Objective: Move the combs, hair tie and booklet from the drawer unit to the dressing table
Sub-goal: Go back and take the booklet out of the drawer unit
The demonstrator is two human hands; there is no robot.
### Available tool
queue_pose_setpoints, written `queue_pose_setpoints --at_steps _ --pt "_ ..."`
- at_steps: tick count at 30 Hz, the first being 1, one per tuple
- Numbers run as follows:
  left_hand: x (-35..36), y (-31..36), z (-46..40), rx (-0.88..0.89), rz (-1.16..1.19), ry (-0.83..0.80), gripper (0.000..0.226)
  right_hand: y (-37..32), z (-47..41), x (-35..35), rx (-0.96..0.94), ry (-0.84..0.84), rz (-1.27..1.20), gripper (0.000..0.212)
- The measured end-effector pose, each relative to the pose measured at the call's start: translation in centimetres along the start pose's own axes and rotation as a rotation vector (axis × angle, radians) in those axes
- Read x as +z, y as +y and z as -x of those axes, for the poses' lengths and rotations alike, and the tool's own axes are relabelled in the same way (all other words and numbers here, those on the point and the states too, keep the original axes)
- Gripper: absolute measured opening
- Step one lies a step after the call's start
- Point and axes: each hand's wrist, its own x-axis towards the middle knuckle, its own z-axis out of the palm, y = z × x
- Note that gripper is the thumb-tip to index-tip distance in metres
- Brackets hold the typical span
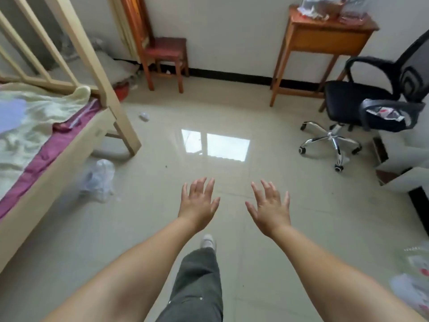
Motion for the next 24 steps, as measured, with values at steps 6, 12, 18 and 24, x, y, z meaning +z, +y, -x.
queue_pose_setpoints --at_steps 6,12,18,24 --pt "-2.3 6.2 -19.7 0.137 0.006 0.006 0.064 6.7 -16.2 -5.2 0.112 0.087 -0.020 0.060" --pt "-5.8 13.5 -36.7 0.278 -0.029 -0.011 0.063 15.7 -29.0 -11.5 0.236 0.141 -0.044 0.060" --pt "-5.7 20.4 -53.5 0.338 -0.088 -0.018 0.061 25.8 -42.9 -14.7 0.323 0.164 -0.031 0.059" --pt "-6.7 28.4 -70.9 0.207 -0.050 -0.019 0.061 36.4 -58.6 -19.0 0.249 0.160 -0.010 0.059"
